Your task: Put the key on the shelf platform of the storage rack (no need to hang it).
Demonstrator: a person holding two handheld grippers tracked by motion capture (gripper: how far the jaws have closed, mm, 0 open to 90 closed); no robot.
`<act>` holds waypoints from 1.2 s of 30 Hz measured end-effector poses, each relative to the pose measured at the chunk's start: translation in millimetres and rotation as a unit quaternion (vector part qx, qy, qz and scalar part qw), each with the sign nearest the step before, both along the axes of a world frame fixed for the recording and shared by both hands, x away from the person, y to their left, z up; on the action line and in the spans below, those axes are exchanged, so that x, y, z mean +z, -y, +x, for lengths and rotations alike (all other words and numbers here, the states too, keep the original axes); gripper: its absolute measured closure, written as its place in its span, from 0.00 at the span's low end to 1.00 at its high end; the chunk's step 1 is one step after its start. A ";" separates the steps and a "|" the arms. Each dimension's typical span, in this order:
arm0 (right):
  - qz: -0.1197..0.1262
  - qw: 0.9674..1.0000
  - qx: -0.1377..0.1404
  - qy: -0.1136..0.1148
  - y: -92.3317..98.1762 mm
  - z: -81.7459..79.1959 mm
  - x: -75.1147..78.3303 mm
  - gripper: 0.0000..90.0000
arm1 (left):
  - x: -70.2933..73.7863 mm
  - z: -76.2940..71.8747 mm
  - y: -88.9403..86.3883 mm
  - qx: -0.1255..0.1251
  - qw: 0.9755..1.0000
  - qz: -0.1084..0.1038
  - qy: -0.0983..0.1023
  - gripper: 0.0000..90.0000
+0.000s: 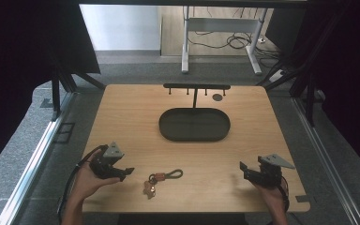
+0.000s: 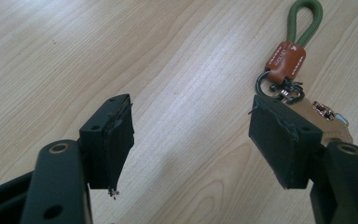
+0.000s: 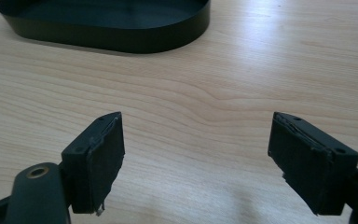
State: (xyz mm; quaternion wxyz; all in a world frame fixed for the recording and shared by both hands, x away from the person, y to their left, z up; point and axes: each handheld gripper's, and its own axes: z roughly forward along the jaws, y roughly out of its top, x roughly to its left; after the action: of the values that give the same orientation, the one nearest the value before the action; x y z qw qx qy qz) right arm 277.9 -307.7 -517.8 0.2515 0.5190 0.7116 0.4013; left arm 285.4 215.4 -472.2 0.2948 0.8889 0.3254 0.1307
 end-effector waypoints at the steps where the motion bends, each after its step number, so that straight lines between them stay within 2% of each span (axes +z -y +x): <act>1: -0.001 1.000 0.003 0.000 -0.4 0.8 -0.5 0.22 | -0.7 1.2 -0.8 0.004 1.000 0.004 -0.003 0.34; 10: 0.007 1.000 0.009 -0.004 3.2 -0.4 -3.1 0.24 | -5.9 1.8 1.5 0.012 1.000 0.016 -0.009 0.34; 16: 0.019 1.000 0.004 0.000 5.6 0.5 -0.9 0.26 | -8.2 -2.2 -0.6 0.020 1.000 0.013 -0.012 0.34; 19: 0.016 1.000 0.009 -0.002 5.2 2.1 -2.1 0.26 | -7.1 -1.8 0.1 0.021 1.000 0.013 -0.012 0.34; 24: 0.015 1.000 0.012 -0.003 5.0 2.8 -1.9 0.27 | -4.1 -2.8 2.7 0.017 1.000 0.012 -0.011 0.34; 26: 0.016 1.000 0.013 0.000 5.5 1.2 -0.1 0.28 | -2.8 -4.0 3.5 0.010 1.000 0.001 -0.015 0.34; 29: 0.017 1.000 0.013 0.005 6.7 -1.2 2.8 0.28 | -3.8 -5.0 5.3 0.012 1.000 0.002 -0.015 0.35; 30: 0.017 1.000 0.013 0.008 7.4 -2.2 3.9 0.29 | -3.2 -5.3 6.8 0.008 1.000 0.009 -0.019 0.35; 32: 0.022 1.000 0.008 0.012 11.0 -4.4 6.4 0.29 | 1.1 -5.2 8.5 0.001 1.000 0.010 -0.023 0.35; 33: 0.021 1.000 0.008 0.013 11.9 -4.7 6.9 0.29 | 8.4 -4.8 9.0 -0.008 1.000 0.004 -0.025 0.35; 34: 0.021 1.000 0.007 0.015 12.8 -5.0 7.4 0.29 | 8.4 -4.8 9.0 -0.008 1.000 0.004 -0.025 0.35; 36: 0.022 1.000 0.006 0.016 14.1 -5.7 7.9 0.29 | 20.9 -2.8 10.5 -0.017 1.000 -0.005 -0.024 0.35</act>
State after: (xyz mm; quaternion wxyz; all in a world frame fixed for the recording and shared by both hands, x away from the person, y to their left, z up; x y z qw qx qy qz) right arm 272.1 -321.9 -510.0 0.2489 0.5139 0.7015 0.4265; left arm 282.5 205.0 -451.3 0.2936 0.8956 0.3180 0.1025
